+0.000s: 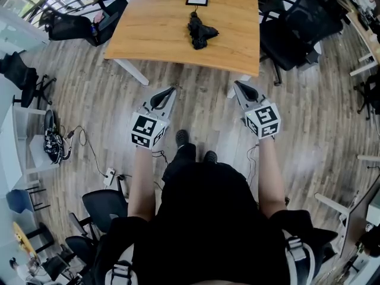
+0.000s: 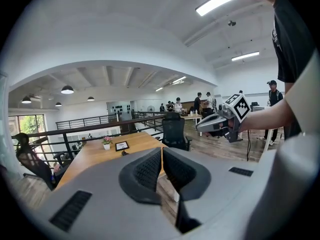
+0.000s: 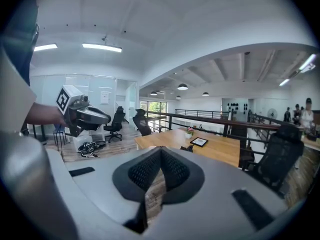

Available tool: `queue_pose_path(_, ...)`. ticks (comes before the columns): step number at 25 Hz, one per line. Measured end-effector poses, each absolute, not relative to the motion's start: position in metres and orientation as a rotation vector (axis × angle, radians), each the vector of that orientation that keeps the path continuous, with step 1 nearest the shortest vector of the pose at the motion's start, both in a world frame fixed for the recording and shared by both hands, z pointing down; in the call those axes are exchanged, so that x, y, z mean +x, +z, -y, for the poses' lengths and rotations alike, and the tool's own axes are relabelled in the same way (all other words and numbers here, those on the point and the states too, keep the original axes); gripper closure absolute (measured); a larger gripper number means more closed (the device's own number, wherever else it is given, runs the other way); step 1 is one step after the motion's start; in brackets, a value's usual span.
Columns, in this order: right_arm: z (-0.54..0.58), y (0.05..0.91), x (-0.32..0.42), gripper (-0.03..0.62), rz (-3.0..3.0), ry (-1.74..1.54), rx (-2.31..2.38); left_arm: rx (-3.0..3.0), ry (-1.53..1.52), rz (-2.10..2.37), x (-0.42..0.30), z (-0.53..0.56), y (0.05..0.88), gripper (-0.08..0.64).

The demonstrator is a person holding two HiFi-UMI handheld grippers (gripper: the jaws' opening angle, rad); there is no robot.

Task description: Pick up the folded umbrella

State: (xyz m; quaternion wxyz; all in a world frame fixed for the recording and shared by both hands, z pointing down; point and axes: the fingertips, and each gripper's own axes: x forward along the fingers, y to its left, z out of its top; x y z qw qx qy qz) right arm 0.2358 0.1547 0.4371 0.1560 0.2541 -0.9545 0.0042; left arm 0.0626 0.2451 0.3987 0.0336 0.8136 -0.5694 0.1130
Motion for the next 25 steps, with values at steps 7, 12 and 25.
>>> queue_pose_path(7, -0.147, 0.439, 0.231, 0.584, 2.709, -0.002, 0.752, 2.497, 0.384, 1.763, 0.055, -0.237, 0.404, 0.532)
queue_pose_path(12, -0.145, 0.439, 0.219, 0.528, 2.722, -0.009, 0.73, 2.506, 0.396, 1.774, 0.046, -0.229, 0.404, 0.531)
queue_pose_path(25, -0.134, 0.437, 0.179, 0.179, 2.773, -0.014, 0.704, 2.482, 0.357, 1.831, 0.002, -0.211, 0.401, 0.247)
